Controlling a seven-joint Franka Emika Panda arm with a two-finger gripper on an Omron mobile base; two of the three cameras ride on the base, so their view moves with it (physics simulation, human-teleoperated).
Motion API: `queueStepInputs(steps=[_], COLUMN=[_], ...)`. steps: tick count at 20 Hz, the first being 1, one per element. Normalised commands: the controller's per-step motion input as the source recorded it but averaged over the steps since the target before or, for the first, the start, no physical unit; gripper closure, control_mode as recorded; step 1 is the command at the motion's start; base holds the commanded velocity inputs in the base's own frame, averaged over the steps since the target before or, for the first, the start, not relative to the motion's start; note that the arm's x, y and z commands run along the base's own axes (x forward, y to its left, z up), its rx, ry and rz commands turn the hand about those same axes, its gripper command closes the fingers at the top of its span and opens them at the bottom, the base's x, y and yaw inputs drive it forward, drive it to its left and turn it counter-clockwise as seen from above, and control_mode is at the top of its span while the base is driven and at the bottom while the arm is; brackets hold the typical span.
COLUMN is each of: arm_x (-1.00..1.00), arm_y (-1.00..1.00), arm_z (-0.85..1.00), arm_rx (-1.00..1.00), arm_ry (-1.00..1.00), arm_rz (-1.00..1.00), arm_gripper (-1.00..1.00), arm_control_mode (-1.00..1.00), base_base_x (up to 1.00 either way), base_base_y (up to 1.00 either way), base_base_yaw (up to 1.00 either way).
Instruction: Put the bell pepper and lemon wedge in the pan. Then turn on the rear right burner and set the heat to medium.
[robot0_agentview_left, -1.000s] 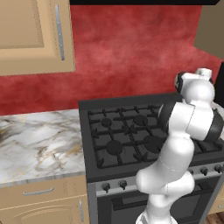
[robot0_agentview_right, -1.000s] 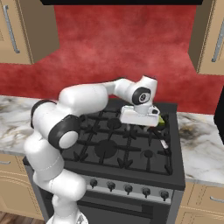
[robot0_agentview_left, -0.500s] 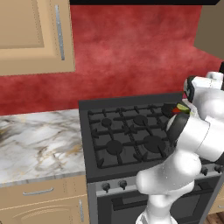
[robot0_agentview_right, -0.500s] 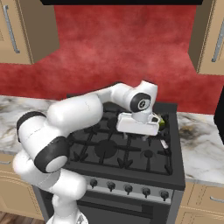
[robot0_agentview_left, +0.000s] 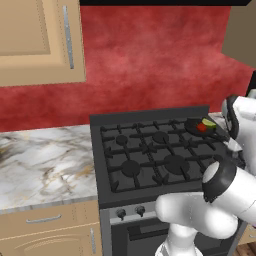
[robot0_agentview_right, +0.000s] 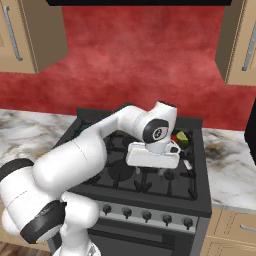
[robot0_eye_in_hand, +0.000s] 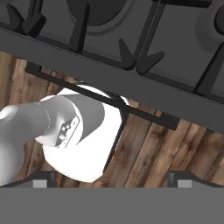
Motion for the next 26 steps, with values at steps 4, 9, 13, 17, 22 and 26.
queueStepInputs(steps=[4,9,13,17,22,26], arm_x=[-0.24,-0.27,-0.24,-0.19,-0.16,-0.18], arm_y=[0.0,0.0,0.0,0.0,0.0,0.0], arm_z=[-0.06,0.0,0.0,0.0,0.0,0.0], arm_rx=[0.0,0.0,0.0,0.0,0.06,0.11], arm_ry=[-0.17,-0.27,-0.32,-0.3,-0.29,-0.26], arm_rz=[0.04,0.02,0.02,0.0,-0.01,-0.1], arm_gripper=[-1.0,-1.0,-1.0,-1.0,-1.0,-1.0], arm_control_mode=[-1.0,-1.0,-1.0,-1.0,-1.0,-1.0], base_base_x=[0.0,0.0,0.0,0.0,0.0,0.0], base_base_y=[0.0,0.0,0.0,0.0,0.0,0.0], base_base_yaw=[0.0,0.0,0.0,0.0,0.0,0.0])
